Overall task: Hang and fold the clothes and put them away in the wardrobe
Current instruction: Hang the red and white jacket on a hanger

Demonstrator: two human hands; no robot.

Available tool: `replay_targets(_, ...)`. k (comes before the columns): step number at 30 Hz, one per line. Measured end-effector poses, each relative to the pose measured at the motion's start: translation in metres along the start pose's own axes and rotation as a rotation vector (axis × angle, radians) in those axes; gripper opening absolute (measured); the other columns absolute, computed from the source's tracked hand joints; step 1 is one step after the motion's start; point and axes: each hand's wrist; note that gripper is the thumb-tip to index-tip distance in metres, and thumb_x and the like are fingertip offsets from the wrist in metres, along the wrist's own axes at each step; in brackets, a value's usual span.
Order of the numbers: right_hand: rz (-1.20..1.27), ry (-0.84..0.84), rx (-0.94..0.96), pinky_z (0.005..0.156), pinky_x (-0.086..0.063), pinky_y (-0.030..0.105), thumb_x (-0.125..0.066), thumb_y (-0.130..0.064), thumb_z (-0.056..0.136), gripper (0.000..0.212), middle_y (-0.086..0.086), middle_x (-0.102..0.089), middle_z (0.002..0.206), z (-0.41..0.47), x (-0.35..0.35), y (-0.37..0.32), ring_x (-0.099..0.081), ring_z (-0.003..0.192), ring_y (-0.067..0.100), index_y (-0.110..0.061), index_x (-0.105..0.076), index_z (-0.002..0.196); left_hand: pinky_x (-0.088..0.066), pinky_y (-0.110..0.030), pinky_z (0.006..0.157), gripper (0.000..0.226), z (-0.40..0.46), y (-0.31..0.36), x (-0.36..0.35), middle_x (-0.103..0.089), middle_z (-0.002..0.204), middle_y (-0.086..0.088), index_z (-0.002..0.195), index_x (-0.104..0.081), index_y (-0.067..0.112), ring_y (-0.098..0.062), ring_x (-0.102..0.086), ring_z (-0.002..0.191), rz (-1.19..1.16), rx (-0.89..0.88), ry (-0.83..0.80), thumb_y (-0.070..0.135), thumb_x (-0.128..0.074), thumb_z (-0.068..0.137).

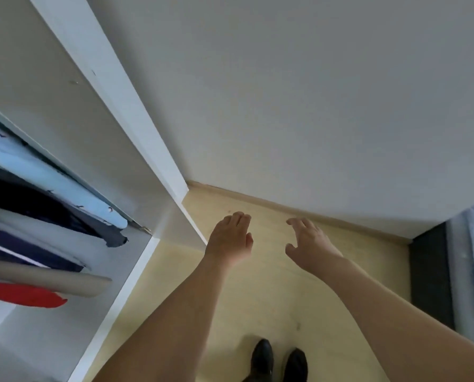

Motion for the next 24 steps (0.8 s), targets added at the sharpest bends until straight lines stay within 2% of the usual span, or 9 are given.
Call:
replay_targets(7,0.016,-0.022,-0.070,0.110,-0.027,0.033,-0.050,-0.022,0.091,0.058,0.003,-0.031,0.150,-0.062,-0.005,0.065,-0.032,0.136,0.024,-0.017,-0.030,0.145,-0.037,-0.034,0.099,0.043,-0.043,0.073,-0.031,-0.043,0.137,-0.005,0.136,-0.042,0.012,-0.025,-0.045,0.120,-0.018,-0.046,-0.075,0.025,-0.043,0.095)
replay_targets(10,0.031,-0.008,-0.019,0.110,-0.027,0.032,-0.050,-0.022,0.091,0.058,0.002,-0.030,0.149,-0.091,-0.007,0.087,-0.032,0.135,0.024,-0.017,-0.030,0.145,-0.039,-0.033,0.096,0.039,-0.052,0.104,-0.031,-0.044,0.135,-0.002,0.132,-0.044,0.013,-0.024,-0.046,0.116,-0.058,0.023,-0.029,0.024,-0.043,0.095)
replay_targets(14,0.021,-0.007,0.035,0.111,-0.025,0.031,-0.049,-0.021,0.090,0.057,0.001,-0.030,0.149,-0.148,-0.008,0.144,-0.031,0.136,0.023,-0.018,-0.029,0.144,-0.041,-0.035,0.092,0.034,-0.087,0.172,-0.043,-0.047,0.130,-0.001,0.126,-0.048,0.013,-0.025,-0.049,0.112,-0.058,0.018,-0.001,0.023,-0.045,0.094)
replay_targets(18,0.029,-0.053,-0.061,0.111,-0.024,0.031,-0.049,-0.024,0.091,0.059,0.003,-0.030,0.149,-0.214,-0.008,0.218,-0.030,0.136,0.023,-0.018,-0.028,0.145,-0.040,-0.034,0.094,0.036,-0.133,0.240,-0.065,-0.047,0.132,-0.002,0.128,-0.047,0.014,-0.025,-0.049,0.114,-0.062,0.045,-0.059,0.024,-0.046,0.094)
replay_targets(21,0.041,-0.073,-0.165,0.111,-0.026,0.033,-0.049,-0.023,0.090,0.059,0.004,-0.032,0.148,-0.252,-0.004,0.267,-0.030,0.136,0.023,-0.018,-0.028,0.145,-0.039,-0.034,0.096,0.038,-0.149,0.293,-0.076,-0.049,0.131,-0.003,0.129,-0.047,0.013,-0.025,-0.049,0.115,-0.052,-0.040,-0.084,0.023,-0.046,0.093)
replay_targets(24,0.080,-0.062,-0.184,0.111,-0.026,0.033,-0.048,-0.022,0.091,0.059,0.005,-0.032,0.148,-0.269,-0.005,0.293,-0.030,0.136,0.023,-0.019,-0.027,0.146,-0.039,-0.035,0.095,0.039,-0.149,0.323,-0.084,-0.049,0.132,-0.007,0.130,-0.046,0.010,-0.027,-0.049,0.117,-0.019,-0.059,-0.119,0.023,-0.045,0.093)
Point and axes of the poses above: each hand's wrist, its own z-axis towards the middle knuckle, its own x-axis out of the back of the hand, y = z × x
